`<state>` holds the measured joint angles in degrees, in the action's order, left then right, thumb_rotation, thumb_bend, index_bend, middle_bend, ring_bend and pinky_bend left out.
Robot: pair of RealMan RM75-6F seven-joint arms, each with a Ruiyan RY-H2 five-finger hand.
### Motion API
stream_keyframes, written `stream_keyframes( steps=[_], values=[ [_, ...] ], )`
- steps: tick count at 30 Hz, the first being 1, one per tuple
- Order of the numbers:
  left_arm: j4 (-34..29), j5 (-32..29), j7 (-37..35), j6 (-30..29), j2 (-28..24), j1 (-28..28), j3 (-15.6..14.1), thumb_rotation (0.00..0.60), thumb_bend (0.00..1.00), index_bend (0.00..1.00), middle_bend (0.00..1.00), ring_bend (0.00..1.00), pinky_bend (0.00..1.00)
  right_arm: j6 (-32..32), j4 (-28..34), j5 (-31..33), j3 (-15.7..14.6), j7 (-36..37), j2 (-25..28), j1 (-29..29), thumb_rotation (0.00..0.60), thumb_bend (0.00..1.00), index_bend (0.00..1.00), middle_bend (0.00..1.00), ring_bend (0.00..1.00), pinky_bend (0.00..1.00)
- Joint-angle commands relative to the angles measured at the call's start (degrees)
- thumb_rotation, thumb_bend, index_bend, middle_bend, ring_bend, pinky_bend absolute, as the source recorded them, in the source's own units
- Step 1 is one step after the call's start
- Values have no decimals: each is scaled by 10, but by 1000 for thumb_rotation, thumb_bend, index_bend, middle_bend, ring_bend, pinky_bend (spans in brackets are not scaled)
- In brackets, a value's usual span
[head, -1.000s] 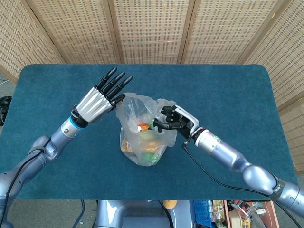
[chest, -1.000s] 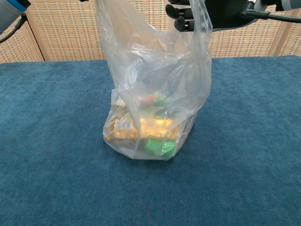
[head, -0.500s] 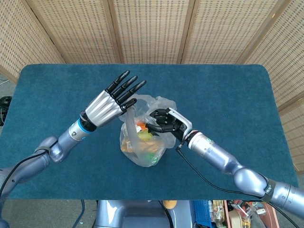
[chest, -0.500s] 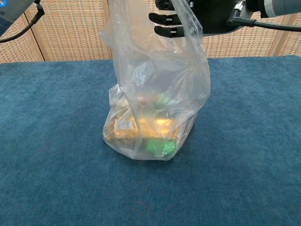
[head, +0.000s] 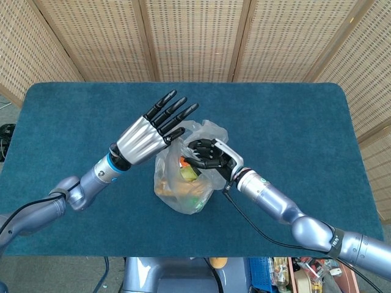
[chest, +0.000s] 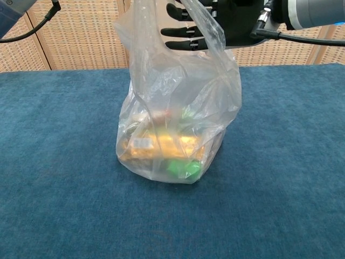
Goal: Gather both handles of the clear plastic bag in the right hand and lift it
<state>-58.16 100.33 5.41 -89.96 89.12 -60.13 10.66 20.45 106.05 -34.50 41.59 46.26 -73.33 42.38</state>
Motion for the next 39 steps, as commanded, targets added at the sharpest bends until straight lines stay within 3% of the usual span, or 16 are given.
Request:
stream_keyframes(
  steps=[1,8,32,39],
  values=[
    [-2,3,4,3,2,-1,0,600,500,648,0,0,29,3,-4,-1,-1,3,-4,2,600,309,492,523,250,280],
    [-1,1,6,9,6,-3,4,600,500,643,0,0,30,-3,-12,-6,-2,9,-10,6,600,269,449,467,218,244],
    [21,-10,1,28,27,-12,15,600,500,631,0,0,32,-41,-31,-33,2,22,-38,22,600,207,418,440,181,181],
    [19,-11,2,31,29,-13,15,600,500,629,0,0,32,-29,-31,-31,0,23,-49,31,600,208,349,371,103,140]
  ],
)
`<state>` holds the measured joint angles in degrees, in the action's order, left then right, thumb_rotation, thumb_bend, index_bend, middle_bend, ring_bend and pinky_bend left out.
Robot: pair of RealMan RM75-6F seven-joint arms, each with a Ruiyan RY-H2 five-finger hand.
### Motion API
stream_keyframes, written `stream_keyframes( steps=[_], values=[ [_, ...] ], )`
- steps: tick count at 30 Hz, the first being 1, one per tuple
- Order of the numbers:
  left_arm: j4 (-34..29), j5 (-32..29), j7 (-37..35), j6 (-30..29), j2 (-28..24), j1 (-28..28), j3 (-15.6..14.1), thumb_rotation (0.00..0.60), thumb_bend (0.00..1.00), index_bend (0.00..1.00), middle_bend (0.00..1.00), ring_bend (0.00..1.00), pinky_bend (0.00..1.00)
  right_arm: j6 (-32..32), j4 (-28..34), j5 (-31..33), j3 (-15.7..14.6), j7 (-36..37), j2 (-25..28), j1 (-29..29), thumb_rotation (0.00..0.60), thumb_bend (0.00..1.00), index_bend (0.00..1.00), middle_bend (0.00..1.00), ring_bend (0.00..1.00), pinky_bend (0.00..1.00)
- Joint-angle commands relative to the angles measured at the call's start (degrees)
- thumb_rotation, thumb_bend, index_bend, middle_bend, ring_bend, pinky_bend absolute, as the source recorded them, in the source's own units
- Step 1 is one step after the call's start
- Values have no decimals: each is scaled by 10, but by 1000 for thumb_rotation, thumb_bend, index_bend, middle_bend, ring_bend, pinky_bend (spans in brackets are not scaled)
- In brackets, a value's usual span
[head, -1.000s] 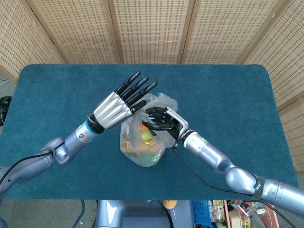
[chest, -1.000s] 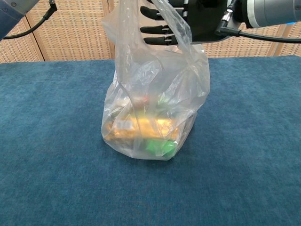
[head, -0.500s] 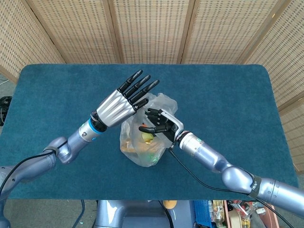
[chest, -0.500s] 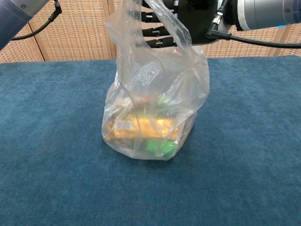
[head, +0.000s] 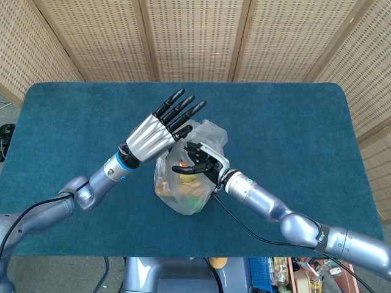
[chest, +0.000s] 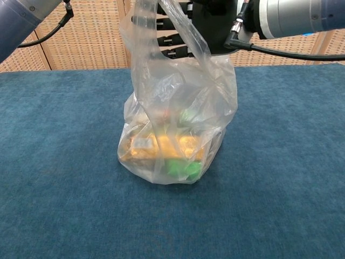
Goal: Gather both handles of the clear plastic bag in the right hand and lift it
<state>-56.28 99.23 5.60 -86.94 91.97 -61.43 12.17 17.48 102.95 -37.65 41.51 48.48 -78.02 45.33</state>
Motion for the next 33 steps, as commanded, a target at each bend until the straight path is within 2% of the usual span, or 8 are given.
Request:
stream_keyframes(
  steps=[1,14,25,33],
  values=[
    [-1,0,1,1,0,0,0,600,500,629,0,0,32,1,1,0,1,2,-3,2,600,207,340,362,92,140],
    [-4,-3,2,6,-2,0,1,600,500,624,0,0,36,4,-1,2,13,14,-9,5,600,212,325,352,89,140],
    [2,-7,0,11,6,-2,3,600,501,606,0,0,35,-17,0,7,20,29,-9,1,600,223,322,352,90,140],
    [10,-8,-4,10,9,-3,5,600,494,565,0,0,34,-24,-4,5,22,29,-10,1,600,234,320,352,89,140]
  ],
)
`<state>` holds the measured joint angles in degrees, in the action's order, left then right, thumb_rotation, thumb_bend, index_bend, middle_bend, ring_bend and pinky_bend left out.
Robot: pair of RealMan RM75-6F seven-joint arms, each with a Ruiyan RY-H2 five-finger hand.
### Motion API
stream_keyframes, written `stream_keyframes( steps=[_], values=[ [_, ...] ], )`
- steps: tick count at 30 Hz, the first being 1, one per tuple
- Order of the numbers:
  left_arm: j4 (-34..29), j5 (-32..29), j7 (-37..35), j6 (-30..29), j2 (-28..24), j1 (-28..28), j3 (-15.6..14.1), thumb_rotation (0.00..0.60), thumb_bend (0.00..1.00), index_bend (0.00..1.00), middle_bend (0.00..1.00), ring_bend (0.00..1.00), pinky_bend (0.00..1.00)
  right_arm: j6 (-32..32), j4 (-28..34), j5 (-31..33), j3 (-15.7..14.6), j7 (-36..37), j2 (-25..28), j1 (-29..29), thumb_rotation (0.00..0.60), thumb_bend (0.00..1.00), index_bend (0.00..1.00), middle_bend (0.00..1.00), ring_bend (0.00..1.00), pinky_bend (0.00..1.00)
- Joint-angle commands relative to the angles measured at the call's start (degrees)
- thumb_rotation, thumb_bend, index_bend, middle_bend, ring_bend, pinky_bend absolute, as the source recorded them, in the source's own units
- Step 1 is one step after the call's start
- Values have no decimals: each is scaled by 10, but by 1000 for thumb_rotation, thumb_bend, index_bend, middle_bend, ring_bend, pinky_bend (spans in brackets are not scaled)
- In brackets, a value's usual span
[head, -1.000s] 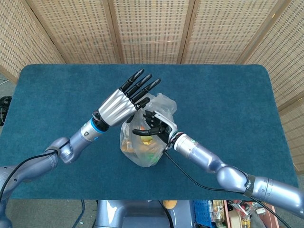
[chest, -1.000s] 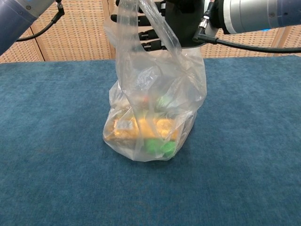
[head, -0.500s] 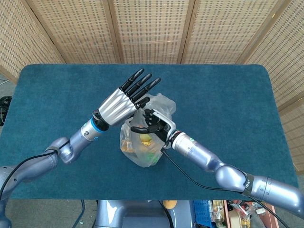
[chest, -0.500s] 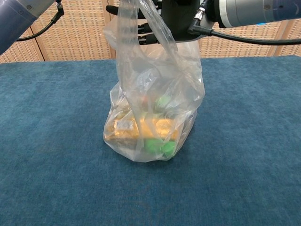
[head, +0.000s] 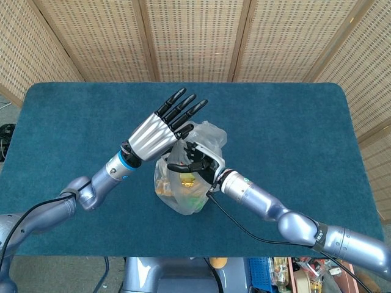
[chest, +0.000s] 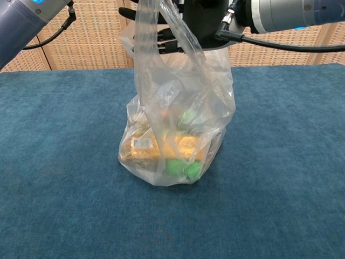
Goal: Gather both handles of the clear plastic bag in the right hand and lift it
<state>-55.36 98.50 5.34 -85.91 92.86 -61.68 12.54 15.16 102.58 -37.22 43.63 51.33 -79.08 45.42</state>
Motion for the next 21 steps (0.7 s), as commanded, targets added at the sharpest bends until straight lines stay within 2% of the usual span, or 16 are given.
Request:
stream_keyframes(
  steps=[1,6,16,21],
  values=[
    [1,-2,-1,0,1,-1,2,600,490,554,0,0,34,-2,0,0,1,1,1,-1,600,237,320,352,89,140],
    [4,-9,2,1,7,-1,7,600,482,463,0,0,34,-8,0,1,5,3,3,-2,600,247,320,352,91,140],
    [8,-13,7,3,12,-4,10,600,481,447,0,0,34,-4,0,2,9,4,0,1,600,250,318,353,92,140],
    [9,-15,5,2,11,-4,12,600,480,331,0,0,38,4,-2,4,11,4,-1,4,600,251,318,352,92,140]
  ],
)
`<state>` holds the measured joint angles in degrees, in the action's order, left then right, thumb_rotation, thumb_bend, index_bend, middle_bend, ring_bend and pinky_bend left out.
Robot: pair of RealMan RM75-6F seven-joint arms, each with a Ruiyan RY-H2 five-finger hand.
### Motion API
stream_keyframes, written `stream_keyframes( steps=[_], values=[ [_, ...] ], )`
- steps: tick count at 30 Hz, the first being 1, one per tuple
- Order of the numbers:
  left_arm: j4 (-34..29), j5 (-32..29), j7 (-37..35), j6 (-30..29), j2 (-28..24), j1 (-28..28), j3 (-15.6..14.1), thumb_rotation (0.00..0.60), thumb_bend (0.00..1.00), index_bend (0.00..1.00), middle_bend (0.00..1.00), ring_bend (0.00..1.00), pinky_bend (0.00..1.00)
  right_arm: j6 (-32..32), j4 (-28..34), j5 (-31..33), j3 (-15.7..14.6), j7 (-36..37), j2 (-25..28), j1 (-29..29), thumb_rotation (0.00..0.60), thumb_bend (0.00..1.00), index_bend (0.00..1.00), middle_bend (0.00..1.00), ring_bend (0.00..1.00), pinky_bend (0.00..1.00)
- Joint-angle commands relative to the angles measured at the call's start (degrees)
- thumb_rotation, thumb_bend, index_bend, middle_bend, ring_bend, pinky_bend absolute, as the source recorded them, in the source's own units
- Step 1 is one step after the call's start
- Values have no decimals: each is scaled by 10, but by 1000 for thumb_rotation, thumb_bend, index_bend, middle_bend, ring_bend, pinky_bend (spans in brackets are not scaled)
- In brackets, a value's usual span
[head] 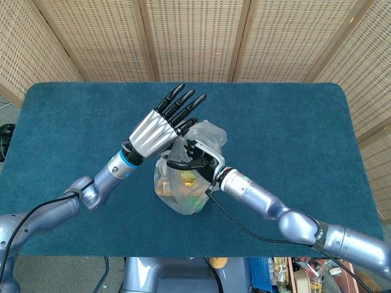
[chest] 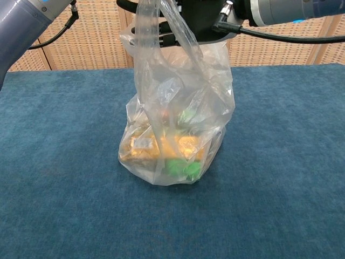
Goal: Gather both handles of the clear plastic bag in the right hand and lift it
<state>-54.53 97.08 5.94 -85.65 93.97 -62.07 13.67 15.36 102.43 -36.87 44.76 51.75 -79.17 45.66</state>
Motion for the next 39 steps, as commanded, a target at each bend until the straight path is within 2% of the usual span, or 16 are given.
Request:
stream_keyframes(
  steps=[1,6,9,15,24,35,39],
  values=[
    [1,-1,-2,0,0,0,1,600,481,305,0,0,38,3,-1,1,0,-1,1,2,600,251,318,352,92,140],
    [1,-5,-8,-1,-3,2,2,600,476,96,0,0,41,4,3,6,4,3,6,1,600,255,318,352,92,140],
    [1,-5,-13,0,-6,2,2,600,439,8,0,0,44,2,5,10,6,5,9,0,600,260,318,352,92,140],
    [-7,-6,-20,-3,-16,3,5,600,366,0,0,0,44,-1,7,13,3,6,12,0,600,262,318,352,94,140],
    [-18,-11,-30,-3,-33,7,8,600,316,0,0,0,42,3,7,14,-1,4,14,3,600,266,318,352,94,140],
    [-44,-16,-56,16,-70,12,5,600,116,0,0,0,30,6,8,19,0,5,16,6,600,277,318,352,94,140],
    [-57,-23,-61,24,-80,15,6,600,100,0,0,0,29,7,9,20,-1,5,16,8,600,279,318,352,94,140]
  ],
)
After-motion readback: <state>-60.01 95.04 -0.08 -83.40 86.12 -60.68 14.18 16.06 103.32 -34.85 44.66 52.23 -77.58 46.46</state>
